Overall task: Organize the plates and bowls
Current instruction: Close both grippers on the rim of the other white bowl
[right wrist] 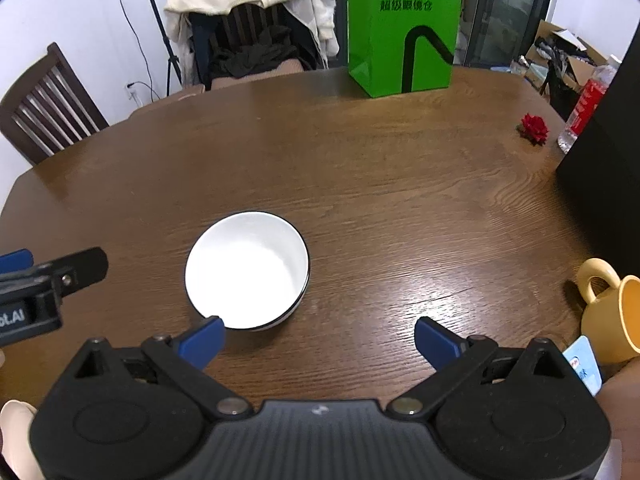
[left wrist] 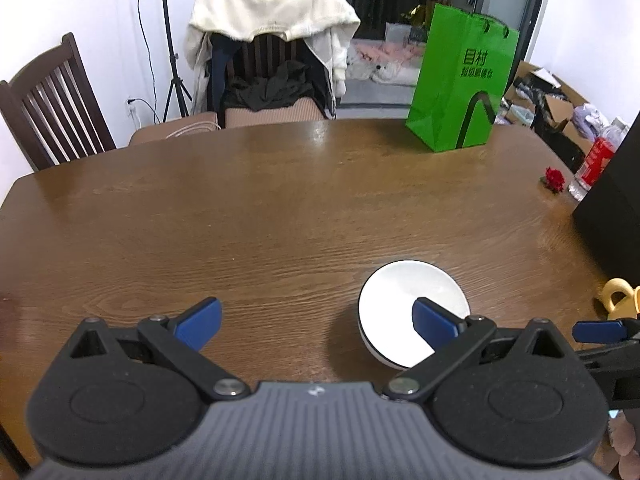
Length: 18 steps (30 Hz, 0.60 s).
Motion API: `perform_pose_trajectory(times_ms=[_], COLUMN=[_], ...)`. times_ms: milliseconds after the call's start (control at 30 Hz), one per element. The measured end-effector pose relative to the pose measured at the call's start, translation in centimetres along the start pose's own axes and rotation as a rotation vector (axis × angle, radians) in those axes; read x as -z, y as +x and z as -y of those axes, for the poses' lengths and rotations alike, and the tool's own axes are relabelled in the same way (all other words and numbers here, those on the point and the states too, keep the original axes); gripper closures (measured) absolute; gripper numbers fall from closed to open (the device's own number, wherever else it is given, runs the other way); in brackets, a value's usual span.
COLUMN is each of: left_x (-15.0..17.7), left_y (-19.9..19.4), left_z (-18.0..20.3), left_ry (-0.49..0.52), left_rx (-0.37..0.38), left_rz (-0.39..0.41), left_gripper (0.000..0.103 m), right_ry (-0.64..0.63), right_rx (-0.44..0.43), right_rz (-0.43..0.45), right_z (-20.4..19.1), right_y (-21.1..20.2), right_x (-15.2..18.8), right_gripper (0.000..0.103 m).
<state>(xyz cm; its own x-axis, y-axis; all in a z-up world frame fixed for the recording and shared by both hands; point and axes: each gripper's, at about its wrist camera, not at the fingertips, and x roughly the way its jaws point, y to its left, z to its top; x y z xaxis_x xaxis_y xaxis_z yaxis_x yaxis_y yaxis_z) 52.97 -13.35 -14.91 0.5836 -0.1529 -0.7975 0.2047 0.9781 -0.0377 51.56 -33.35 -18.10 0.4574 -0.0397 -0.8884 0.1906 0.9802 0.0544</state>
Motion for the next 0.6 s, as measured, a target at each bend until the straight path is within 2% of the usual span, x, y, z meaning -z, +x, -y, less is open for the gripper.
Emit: perform_pose_trajectory(times_ms=[500,600], left_x=[-1.0,-1.1], left_y=[6.7,7.8], left_z=[-0.2,-0.3], left_ry=[-0.018,-0.019], left_rx=[-0.005,-0.010], left_rz=[-0.133,-0.158], left_gripper=[0.002,0.003], right_ry=[0.032,0.043], right_rx=[0.000,-0.002], right_rz=[-0.092,-0.104], right_z=[0.4,0.7], right_y=[5.4,6.2], right_x=[-1.8,-2.2], right_gripper=[0.006,0.010])
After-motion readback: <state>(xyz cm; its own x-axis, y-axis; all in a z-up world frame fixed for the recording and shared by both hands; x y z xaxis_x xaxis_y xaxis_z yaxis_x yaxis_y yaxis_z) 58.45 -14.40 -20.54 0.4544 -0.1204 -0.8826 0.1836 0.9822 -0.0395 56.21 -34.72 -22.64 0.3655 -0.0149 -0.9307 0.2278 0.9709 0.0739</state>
